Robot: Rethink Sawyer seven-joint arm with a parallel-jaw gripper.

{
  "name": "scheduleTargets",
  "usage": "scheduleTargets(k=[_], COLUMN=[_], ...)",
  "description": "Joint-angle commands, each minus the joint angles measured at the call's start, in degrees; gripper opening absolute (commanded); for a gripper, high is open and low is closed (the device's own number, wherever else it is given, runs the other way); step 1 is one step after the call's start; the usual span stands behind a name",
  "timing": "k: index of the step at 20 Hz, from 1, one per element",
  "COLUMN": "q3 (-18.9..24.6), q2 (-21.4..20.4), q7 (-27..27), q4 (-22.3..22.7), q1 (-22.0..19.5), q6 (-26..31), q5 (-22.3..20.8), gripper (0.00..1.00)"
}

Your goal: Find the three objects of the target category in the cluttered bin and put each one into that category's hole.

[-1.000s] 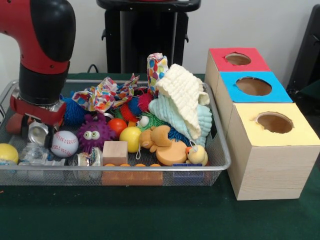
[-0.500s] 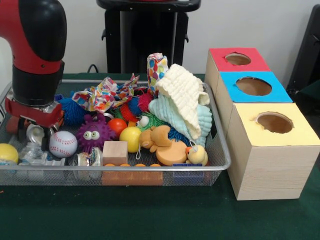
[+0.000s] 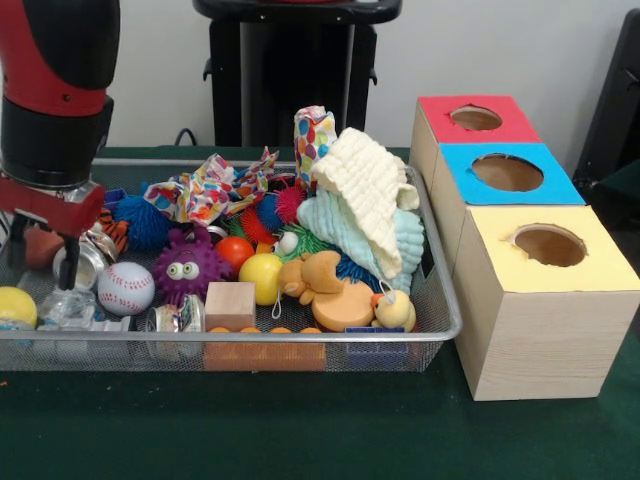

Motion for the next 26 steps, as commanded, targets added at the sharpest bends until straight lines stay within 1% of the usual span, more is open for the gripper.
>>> scheduleTargets(k=[1,6,11,18,26], q3=[5.67,6.17,7.31,8.38,10.57], q2=[0.36,1.31,2.87,4.18,6.37], q7=[-1.93,-1.52,-2.3,-3.36,-5.29], q4=[0.91,0.76,0.13,-1.62,-4.45], q1=[0.31,0.23,-0.11,-0.19,-1.16], q6=[3.52,2.96,2.81,4.41,7.03], q5=[-0.7,-0.65,-0.85,-0.7,-0.31], gripper=[1.0,1.0,1.0,1.0,1.0])
